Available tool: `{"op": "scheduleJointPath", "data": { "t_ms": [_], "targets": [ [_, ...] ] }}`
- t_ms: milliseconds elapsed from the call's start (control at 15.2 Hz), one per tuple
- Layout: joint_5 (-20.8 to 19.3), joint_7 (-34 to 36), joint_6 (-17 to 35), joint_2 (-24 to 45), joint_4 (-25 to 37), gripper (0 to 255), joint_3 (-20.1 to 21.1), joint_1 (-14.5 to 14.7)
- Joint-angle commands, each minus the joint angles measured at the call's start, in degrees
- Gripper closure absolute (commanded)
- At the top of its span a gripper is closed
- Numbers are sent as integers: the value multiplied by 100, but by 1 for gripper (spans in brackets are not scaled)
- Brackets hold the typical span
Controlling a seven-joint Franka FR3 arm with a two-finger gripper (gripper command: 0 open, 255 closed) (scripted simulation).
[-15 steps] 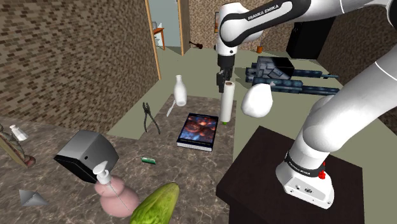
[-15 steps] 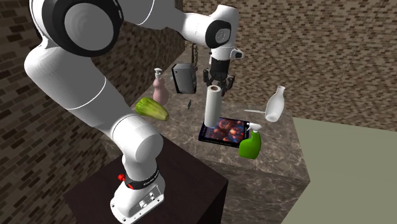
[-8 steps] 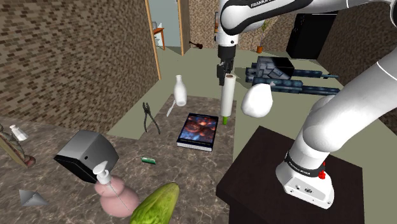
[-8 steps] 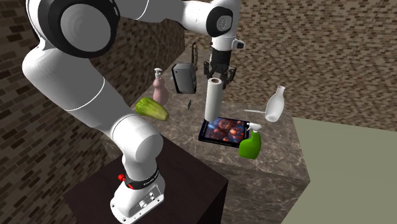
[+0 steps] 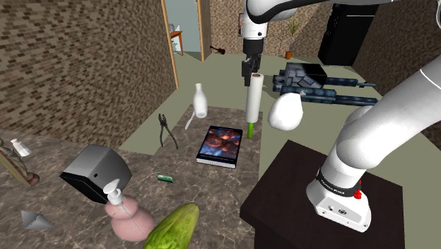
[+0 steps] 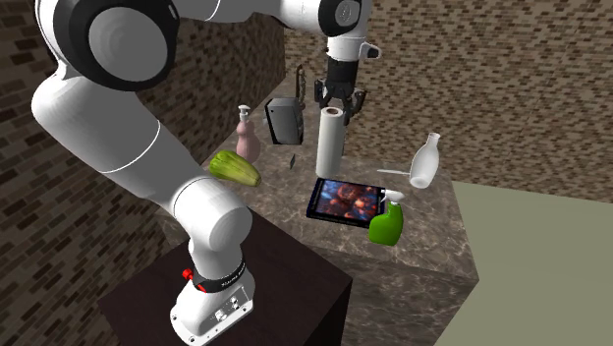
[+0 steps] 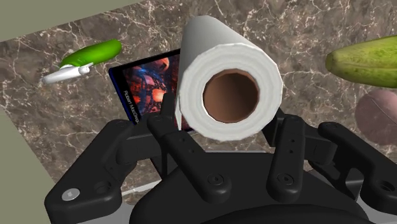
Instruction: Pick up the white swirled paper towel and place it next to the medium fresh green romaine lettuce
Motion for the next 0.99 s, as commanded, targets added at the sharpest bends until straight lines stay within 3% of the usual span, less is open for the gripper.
{"op": "scheduleJointPath", "data": {
  "t_ms": [0, 924],
  "targets": [
    [45, 137, -83, -23, 62, 255, 98, 56],
    [654, 2075, 35, 250, 345, 255, 1511, 808]
  ]
}}
